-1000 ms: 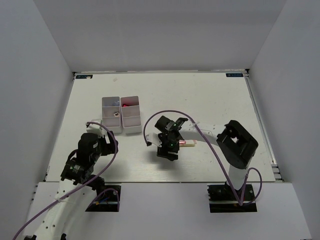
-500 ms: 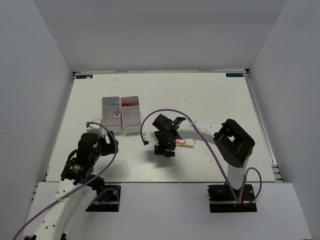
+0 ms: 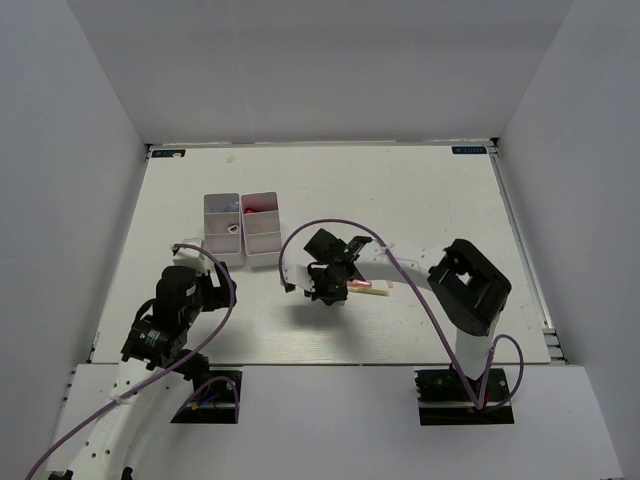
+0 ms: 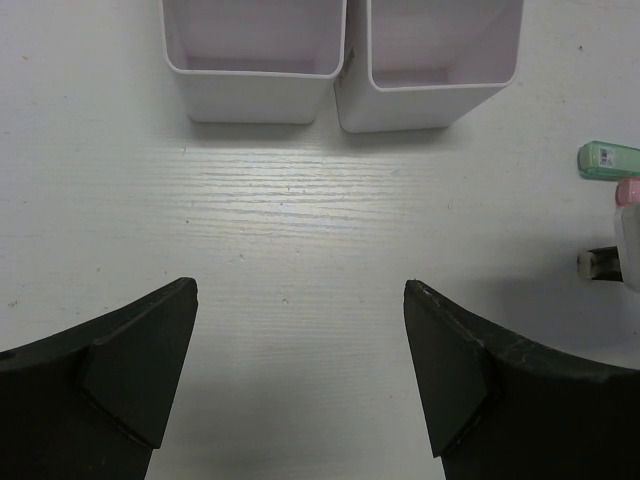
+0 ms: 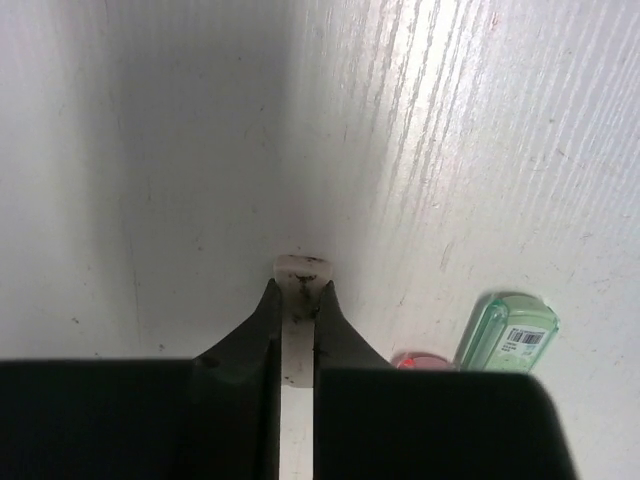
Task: Sort the stationery into containers
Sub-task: Grab a piece of stationery with the right arm, then place the stationery into the container
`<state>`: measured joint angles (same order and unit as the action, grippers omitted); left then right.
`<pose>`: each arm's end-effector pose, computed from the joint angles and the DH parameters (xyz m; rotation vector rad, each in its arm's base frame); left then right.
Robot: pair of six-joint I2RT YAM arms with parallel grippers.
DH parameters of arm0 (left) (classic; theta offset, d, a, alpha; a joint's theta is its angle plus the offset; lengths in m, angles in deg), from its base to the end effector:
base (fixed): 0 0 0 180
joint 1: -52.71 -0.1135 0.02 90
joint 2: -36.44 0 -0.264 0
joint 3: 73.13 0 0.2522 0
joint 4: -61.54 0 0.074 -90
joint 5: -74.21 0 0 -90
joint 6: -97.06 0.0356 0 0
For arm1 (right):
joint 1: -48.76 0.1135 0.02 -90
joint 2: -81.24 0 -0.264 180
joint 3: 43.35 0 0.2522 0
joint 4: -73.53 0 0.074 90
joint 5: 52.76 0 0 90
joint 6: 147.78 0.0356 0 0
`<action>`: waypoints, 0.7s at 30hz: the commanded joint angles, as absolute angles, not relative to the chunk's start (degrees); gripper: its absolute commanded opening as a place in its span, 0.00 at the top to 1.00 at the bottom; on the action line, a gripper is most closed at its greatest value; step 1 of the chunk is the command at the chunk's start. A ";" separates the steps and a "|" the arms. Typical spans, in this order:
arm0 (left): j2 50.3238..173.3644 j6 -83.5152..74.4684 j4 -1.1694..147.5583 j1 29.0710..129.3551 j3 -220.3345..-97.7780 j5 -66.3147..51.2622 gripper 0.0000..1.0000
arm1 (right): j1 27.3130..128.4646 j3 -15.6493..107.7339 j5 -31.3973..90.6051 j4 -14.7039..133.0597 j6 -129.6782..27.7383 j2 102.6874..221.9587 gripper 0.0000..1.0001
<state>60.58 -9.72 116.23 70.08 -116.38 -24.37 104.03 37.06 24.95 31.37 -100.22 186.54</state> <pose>0.1029 -0.0266 0.2405 -0.0731 2.1879 -0.1734 0.1994 0.3009 0.1618 -2.1075 1.7617 0.3561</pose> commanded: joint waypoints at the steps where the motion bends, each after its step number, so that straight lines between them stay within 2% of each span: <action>1: 59.64 -9.29 115.90 69.85 -116.33 -24.84 0.06 | 104.92 35.43 26.34 23.23 -97.87 191.02 1.00; 5: 59.29 -9.20 115.90 69.85 -116.15 -25.19 0.06 | 104.75 45.89 26.35 14.70 -95.23 190.93 1.00; 7: 58.94 -9.29 115.82 69.85 -116.24 -25.28 0.06 | 104.75 55.46 26.52 8.93 -94.96 191.98 1.00; 12: 58.41 -9.38 115.90 69.77 -116.15 -26.07 0.06 | 104.92 84.71 27.75 -4.72 -94.70 201.46 1.00; 13: 58.15 -9.38 115.90 69.85 -116.15 -26.07 0.06 | 104.84 95.02 27.75 -6.91 -94.35 205.48 1.00; 15: 57.80 -9.38 115.55 69.85 -115.98 -26.42 0.06 | 104.92 99.33 28.54 -6.50 -94.17 206.66 1.00; 21: 57.71 -9.38 115.73 69.94 -115.98 -26.51 0.06 | 104.93 95.66 28.11 4.56 -95.40 203.86 1.00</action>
